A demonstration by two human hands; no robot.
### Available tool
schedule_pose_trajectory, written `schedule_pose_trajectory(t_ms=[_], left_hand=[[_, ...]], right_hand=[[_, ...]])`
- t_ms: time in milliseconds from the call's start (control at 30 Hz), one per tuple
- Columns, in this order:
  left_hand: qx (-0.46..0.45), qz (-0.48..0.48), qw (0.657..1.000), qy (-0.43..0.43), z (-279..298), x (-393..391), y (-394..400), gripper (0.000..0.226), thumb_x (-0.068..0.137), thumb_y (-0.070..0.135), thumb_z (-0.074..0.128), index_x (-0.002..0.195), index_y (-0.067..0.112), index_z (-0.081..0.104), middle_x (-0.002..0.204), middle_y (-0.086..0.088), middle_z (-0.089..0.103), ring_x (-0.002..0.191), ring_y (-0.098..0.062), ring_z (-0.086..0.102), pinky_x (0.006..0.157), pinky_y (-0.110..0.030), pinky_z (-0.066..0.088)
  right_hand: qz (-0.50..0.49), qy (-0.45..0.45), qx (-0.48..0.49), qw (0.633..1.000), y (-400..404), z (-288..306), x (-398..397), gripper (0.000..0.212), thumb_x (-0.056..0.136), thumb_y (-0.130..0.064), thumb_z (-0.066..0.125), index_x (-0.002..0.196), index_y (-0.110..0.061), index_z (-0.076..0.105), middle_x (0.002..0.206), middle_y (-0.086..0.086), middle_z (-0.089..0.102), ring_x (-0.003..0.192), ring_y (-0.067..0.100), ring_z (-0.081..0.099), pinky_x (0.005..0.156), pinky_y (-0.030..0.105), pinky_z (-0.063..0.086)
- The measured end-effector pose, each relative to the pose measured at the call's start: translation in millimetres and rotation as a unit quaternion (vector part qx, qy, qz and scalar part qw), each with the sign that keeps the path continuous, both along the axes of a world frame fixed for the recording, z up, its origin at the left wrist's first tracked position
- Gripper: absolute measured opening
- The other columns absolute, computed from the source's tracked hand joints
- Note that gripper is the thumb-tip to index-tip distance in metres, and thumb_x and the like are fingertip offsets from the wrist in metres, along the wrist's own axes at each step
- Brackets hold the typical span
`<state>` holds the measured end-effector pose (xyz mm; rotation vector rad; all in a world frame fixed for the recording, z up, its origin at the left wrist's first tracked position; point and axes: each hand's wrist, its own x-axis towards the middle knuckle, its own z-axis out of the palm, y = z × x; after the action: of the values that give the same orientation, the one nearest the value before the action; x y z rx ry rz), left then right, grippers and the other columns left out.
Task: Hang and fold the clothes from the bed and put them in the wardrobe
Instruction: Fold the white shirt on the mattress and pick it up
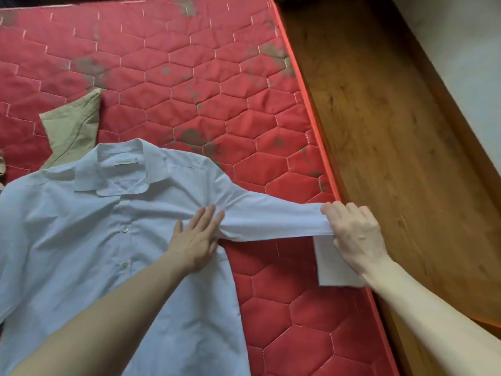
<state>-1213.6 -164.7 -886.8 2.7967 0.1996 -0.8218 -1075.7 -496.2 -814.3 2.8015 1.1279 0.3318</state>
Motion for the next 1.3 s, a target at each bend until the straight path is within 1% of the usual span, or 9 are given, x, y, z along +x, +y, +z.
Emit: schedule_pose_trajectory(t_ms=[167,333,567,733,867,967,1067,1167,1300], left_hand=[[0.016,0.005,1.000,-0.002,-5,1,-4,0.067,0.107,0.040,0.023,0.165,0.033,-0.011,0.172,0.005,-0.021,0.161,-0.019,-0.013,0.125,-0.057,0.008],[0.010,0.010,1.000,-0.026,-10,-3,-8,0.083,0.085,0.045,0.006,0.167,0.029,-0.002,0.175,0.001,-0.012,0.162,-0.024,-0.006,0.128,-0.051,0.004],[0.045,-0.005,0.984,-0.171,-2,20,-19,0.054,0.096,0.038,0.026,0.129,0.010,0.059,0.146,-0.015,0.052,0.131,-0.036,0.053,0.113,-0.054,0.036],[0.028,-0.019,0.970,-0.242,1,46,-37,0.043,0.101,0.033,0.032,0.129,0.011,0.056,0.136,-0.010,0.058,0.124,-0.033,0.055,0.102,-0.050,0.045],[0.002,-0.060,0.968,-0.243,-6,63,-53,0.046,0.098,0.019,0.042,0.143,0.014,0.051,0.147,-0.009,0.055,0.133,-0.034,0.053,0.105,-0.050,0.045],[-0.009,-0.086,0.971,-0.221,-7,77,-63,0.065,0.091,0.001,0.053,0.154,0.014,0.044,0.160,-0.010,0.045,0.146,-0.033,0.044,0.111,-0.050,0.042],[-0.015,-0.081,0.975,-0.207,-7,92,-73,0.075,0.087,-0.009,0.050,0.158,0.011,0.038,0.162,-0.009,0.042,0.150,-0.033,0.039,0.115,-0.051,0.038],[0.020,-0.099,0.973,-0.208,-11,105,-75,0.056,0.083,-0.005,0.064,0.137,0.007,0.057,0.123,-0.013,0.064,0.119,-0.040,0.060,0.103,-0.049,0.045],[0.045,-0.112,0.965,-0.232,-8,119,-69,0.014,0.083,0.004,0.072,0.089,0.010,0.061,0.088,-0.011,0.056,0.085,-0.037,0.055,0.085,-0.048,0.043]], right_hand=[[0.094,-0.015,-0.014,0.995,-41,-31,23,0.044,0.064,0.018,0.057,0.098,-0.011,0.056,0.071,0.006,0.051,0.066,0.032,0.053,0.068,0.045,0.052],[0.161,0.178,-0.065,0.969,-67,-46,31,0.060,0.066,-0.013,0.092,0.092,-0.025,0.038,0.069,-0.005,0.050,0.059,0.021,0.059,0.038,0.032,0.043],[-0.006,0.012,0.107,0.994,-44,-34,11,0.025,0.079,0.005,0.058,0.089,-0.016,0.050,0.074,0.006,0.051,0.060,0.031,0.055,0.040,0.038,0.041],[0.133,0.247,0.010,0.960,-51,-74,-42,0.030,0.101,-0.052,0.048,0.095,-0.022,0.049,0.089,-0.002,0.053,0.073,0.022,0.058,0.055,0.037,0.049],[-0.028,0.219,0.159,0.962,-61,-71,-40,0.037,0.111,-0.035,0.032,0.099,-0.015,0.061,0.091,0.000,0.057,0.080,0.027,0.056,0.070,0.047,0.053],[-0.296,0.232,0.278,0.884,-73,-66,-17,0.030,0.105,-0.019,0.043,0.130,-0.011,0.058,0.122,0.008,0.061,0.107,0.030,0.055,0.094,0.041,0.044],[-0.420,0.426,0.260,0.758,-92,-67,-3,0.059,0.104,-0.035,0.055,0.157,-0.018,0.036,0.156,0.009,0.047,0.141,0.029,0.044,0.114,0.041,0.035],[-0.384,0.438,0.065,0.810,-109,-60,-1,0.057,0.100,-0.052,0.055,0.150,-0.026,0.047,0.145,0.001,0.060,0.130,0.031,0.058,0.101,0.044,0.049],[-0.288,0.330,0.043,0.898,-124,-46,8,0.013,0.103,-0.033,0.054,0.102,-0.024,0.064,0.100,0.000,0.072,0.092,0.033,0.067,0.072,0.043,0.052]])
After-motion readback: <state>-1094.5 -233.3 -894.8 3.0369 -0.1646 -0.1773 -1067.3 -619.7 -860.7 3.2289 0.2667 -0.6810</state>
